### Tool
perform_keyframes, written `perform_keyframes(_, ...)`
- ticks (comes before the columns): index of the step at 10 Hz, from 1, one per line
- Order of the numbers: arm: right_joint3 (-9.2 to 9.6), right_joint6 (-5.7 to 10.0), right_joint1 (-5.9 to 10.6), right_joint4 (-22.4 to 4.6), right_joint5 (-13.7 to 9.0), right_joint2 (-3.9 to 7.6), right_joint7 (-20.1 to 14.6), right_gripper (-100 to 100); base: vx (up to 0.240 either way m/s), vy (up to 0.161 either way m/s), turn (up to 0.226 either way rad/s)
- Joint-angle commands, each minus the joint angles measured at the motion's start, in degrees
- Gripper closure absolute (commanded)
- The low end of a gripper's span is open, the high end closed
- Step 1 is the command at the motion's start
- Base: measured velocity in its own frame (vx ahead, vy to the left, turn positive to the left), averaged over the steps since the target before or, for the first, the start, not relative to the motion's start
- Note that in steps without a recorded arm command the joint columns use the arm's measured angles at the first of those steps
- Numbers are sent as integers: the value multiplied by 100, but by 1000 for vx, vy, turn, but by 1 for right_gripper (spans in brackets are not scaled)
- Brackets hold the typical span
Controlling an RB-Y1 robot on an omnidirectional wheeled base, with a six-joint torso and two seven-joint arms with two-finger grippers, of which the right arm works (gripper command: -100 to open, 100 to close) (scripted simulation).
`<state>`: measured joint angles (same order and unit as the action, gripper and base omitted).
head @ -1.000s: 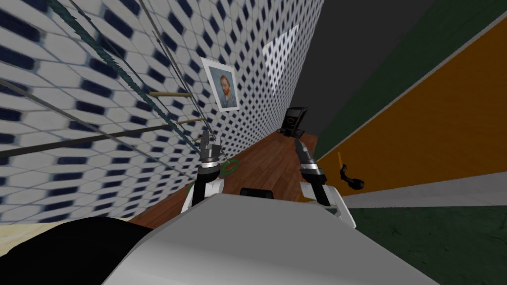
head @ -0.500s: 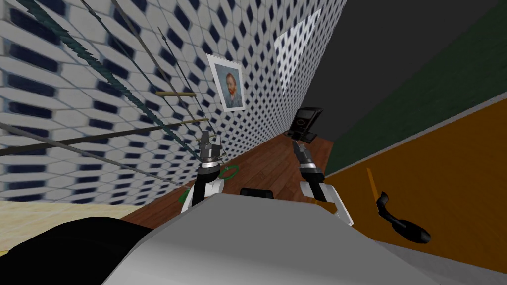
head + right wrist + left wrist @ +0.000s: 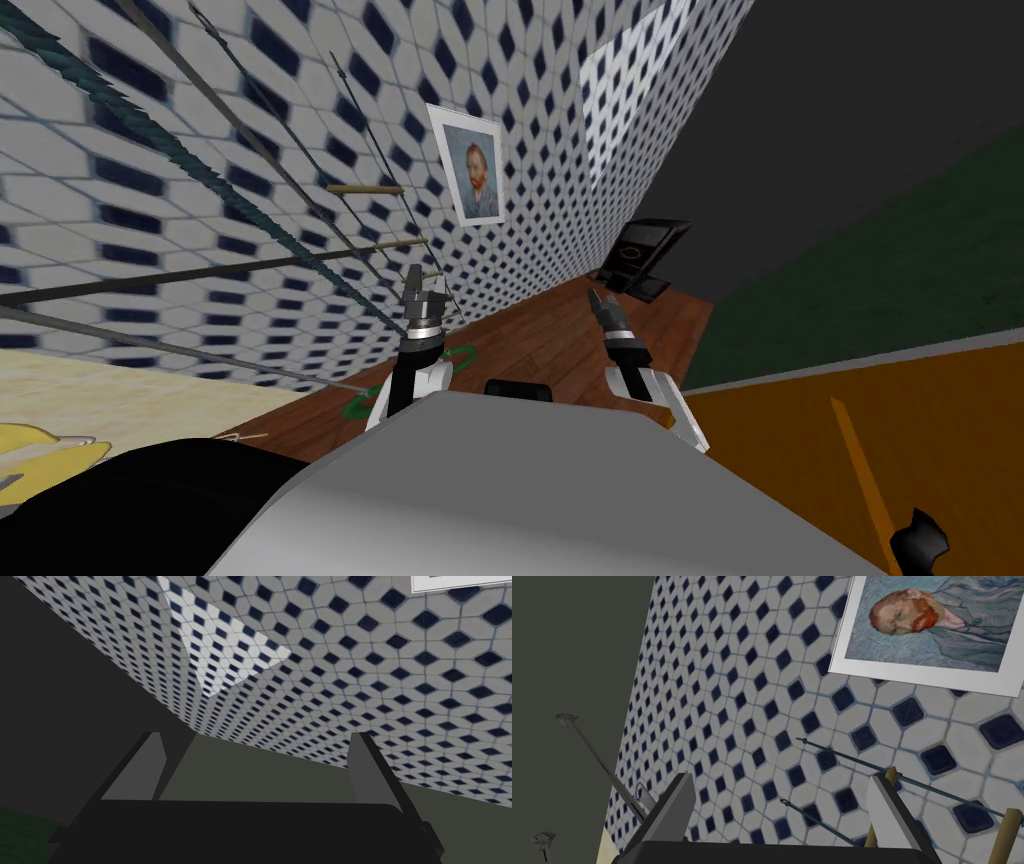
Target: Push the door open
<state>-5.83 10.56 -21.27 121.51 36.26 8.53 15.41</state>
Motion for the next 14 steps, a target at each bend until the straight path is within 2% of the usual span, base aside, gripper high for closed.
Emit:
perform_keyframes(1,-32,-111,32,-99,143,21,68,-100,143,-155,184)
perform_keyframes(7,-118,-482,124,-426,675,67,319,-100,142,-132,217)
perform_keyframes(14,-232,-949,237,-841,1333,103,630,-100,58,-195,221)
